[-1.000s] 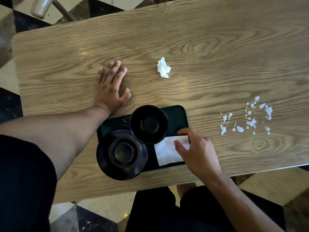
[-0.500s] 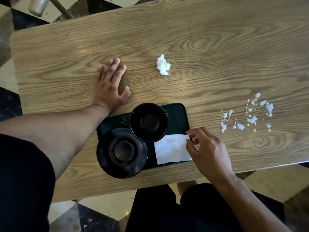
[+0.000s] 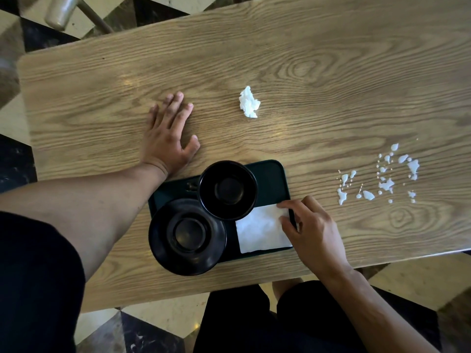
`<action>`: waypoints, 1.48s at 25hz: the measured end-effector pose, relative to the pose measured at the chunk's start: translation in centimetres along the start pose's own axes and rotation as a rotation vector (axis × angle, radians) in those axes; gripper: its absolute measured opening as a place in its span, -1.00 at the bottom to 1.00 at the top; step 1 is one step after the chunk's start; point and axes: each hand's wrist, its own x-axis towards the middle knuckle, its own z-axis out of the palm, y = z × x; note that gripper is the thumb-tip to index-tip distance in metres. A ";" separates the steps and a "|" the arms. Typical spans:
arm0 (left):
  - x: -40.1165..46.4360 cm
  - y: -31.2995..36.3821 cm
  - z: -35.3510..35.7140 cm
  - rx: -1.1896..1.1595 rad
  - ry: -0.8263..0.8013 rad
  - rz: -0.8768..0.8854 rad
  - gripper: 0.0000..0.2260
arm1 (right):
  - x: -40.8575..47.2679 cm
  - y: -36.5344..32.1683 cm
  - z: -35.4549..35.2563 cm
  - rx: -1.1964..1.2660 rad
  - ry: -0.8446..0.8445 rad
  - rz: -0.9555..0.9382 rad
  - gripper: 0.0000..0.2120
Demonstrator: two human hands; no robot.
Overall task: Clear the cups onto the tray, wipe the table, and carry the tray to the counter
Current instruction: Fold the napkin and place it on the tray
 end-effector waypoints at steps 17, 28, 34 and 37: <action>0.1 -0.3 0.1 0.006 -0.020 0.007 -0.35 | 20.5 -7.8 -0.2 0.108 0.026 0.000 -0.38; 0.0 -0.3 0.2 0.004 -0.006 0.021 -0.36 | 15.2 -5.9 -1.3 0.215 0.096 -0.174 -0.82; 0.0 -0.3 0.0 0.002 0.000 0.027 -0.37 | 8.7 -3.2 -1.8 0.136 0.033 -0.248 -0.77; -0.1 -0.2 0.1 -0.001 -0.010 0.022 -0.37 | 7.5 -2.5 -1.0 0.118 -0.005 -0.264 -0.77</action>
